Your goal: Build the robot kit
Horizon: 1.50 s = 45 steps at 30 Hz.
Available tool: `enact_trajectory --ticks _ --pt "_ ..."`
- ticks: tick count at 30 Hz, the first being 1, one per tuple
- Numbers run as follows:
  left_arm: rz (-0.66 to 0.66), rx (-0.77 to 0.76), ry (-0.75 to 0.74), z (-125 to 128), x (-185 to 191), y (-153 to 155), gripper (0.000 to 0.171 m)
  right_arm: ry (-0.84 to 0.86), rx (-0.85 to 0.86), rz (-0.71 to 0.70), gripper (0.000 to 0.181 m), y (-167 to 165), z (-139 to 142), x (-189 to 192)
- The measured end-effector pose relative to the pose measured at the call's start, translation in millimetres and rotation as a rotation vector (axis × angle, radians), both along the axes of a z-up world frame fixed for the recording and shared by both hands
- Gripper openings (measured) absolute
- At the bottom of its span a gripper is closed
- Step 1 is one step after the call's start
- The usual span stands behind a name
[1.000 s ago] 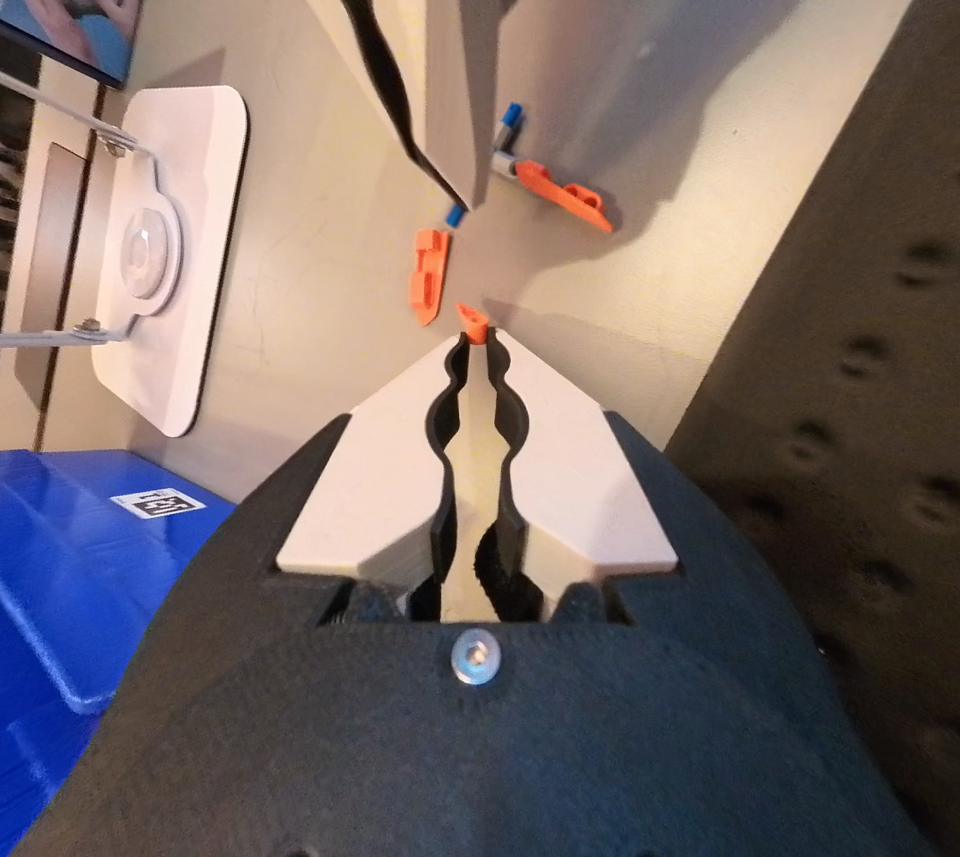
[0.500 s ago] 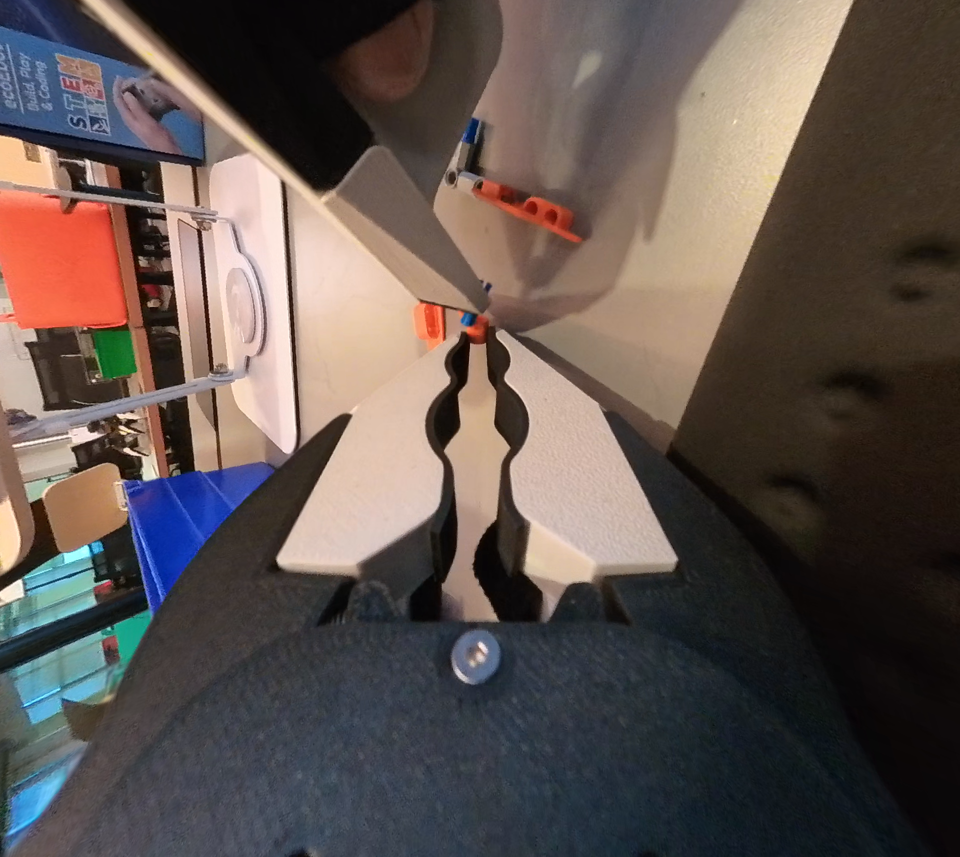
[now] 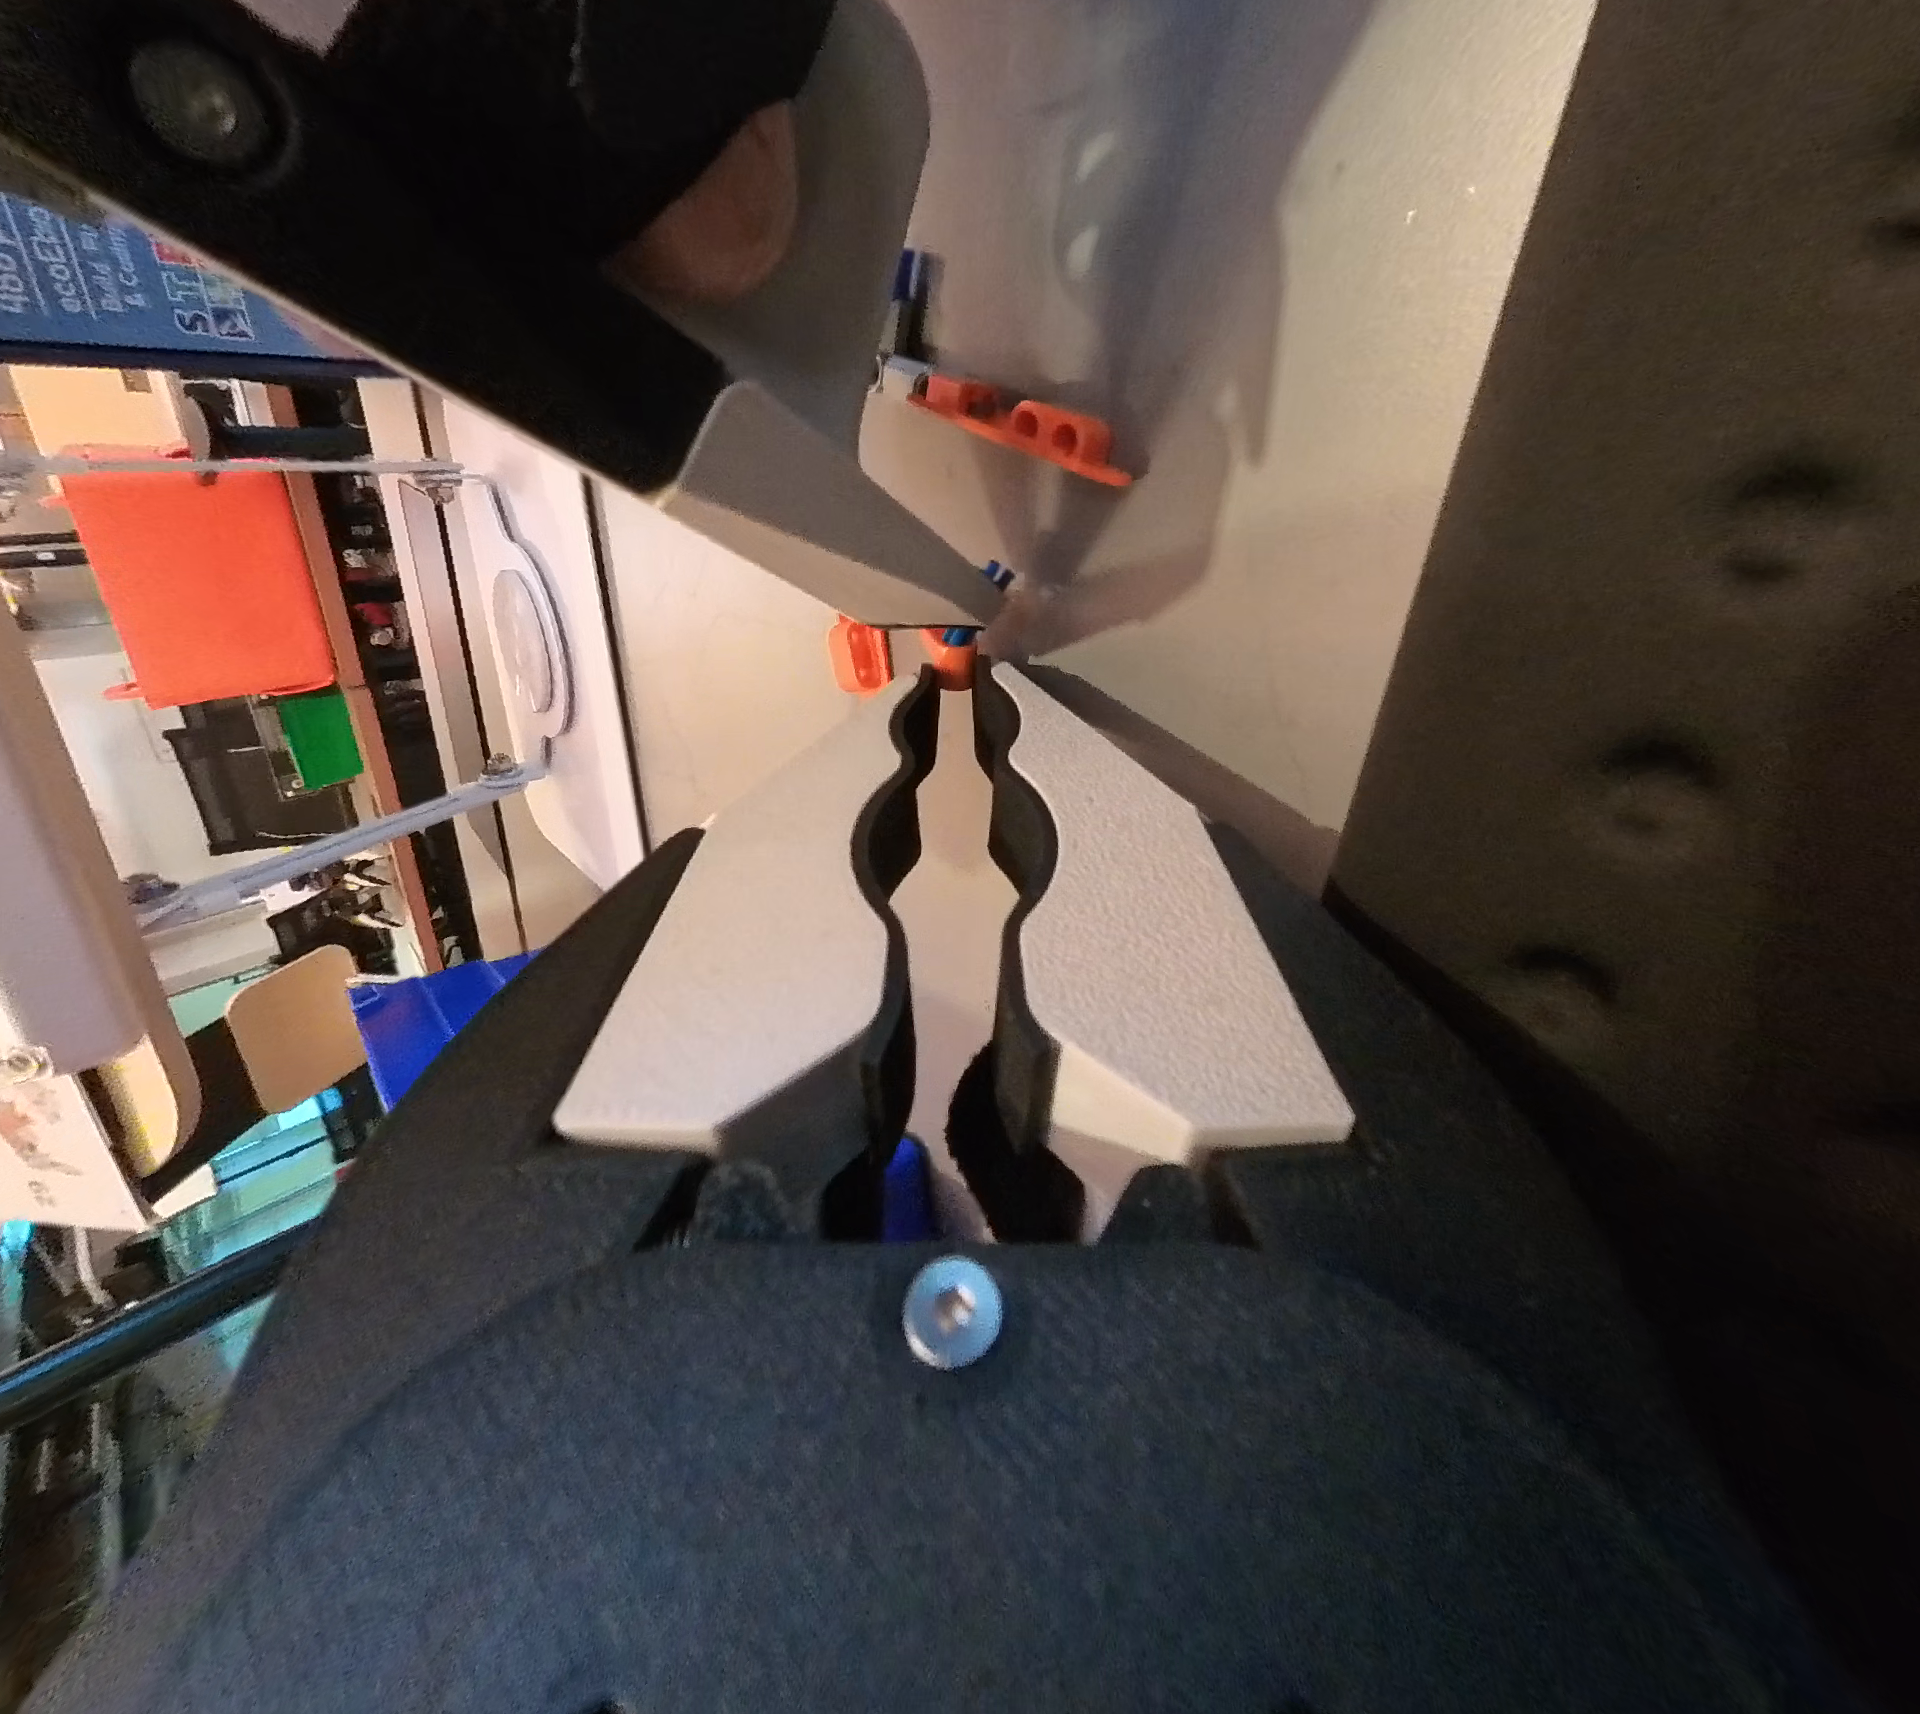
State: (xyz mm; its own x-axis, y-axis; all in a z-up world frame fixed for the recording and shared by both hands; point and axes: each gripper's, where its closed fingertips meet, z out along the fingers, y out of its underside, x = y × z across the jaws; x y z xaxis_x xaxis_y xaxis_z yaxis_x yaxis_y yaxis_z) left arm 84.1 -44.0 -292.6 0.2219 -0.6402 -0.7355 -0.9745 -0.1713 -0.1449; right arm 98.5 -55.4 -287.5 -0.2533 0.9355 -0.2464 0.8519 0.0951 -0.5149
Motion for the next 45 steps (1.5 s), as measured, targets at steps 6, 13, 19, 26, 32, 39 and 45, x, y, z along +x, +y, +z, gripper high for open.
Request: enact_trajectory --ticks 6,13,19,26,32,39,45 --pt "-0.024 -0.021 0.065 -0.1 -0.5 0.1 0.004 -0.052 0.039 0.062 0.001 1.1 1.2 1.0" --pt "-0.035 -0.024 0.089 -0.1 1.2 0.4 0.004 -0.083 0.051 0.095 0.001 2.8 4.6 2.5" --pt "-0.039 -0.018 0.099 -0.2 2.2 0.0 0.004 -0.081 0.043 0.113 0.0 1.7 4.9 2.8" --pt "-0.011 -0.024 0.084 -0.2 0.3 0.9 0.004 -0.072 0.06 0.073 0.0 3.7 5.1 0.1" --pt "-0.003 -0.026 0.064 -0.2 0.3 2.1 0.004 -0.033 0.07 0.067 0.0 5.1 6.8 -1.8" --pt "-0.018 -0.025 -0.006 -0.3 2.7 0.4 0.004 0.052 0.0 0.101 0.0 3.1 9.6 -2.6" --pt "0.017 -0.054 -0.146 -0.8 4.2 0.1 0.004 0.099 -0.01 0.075 0.0 6.1 12.5 -1.5"
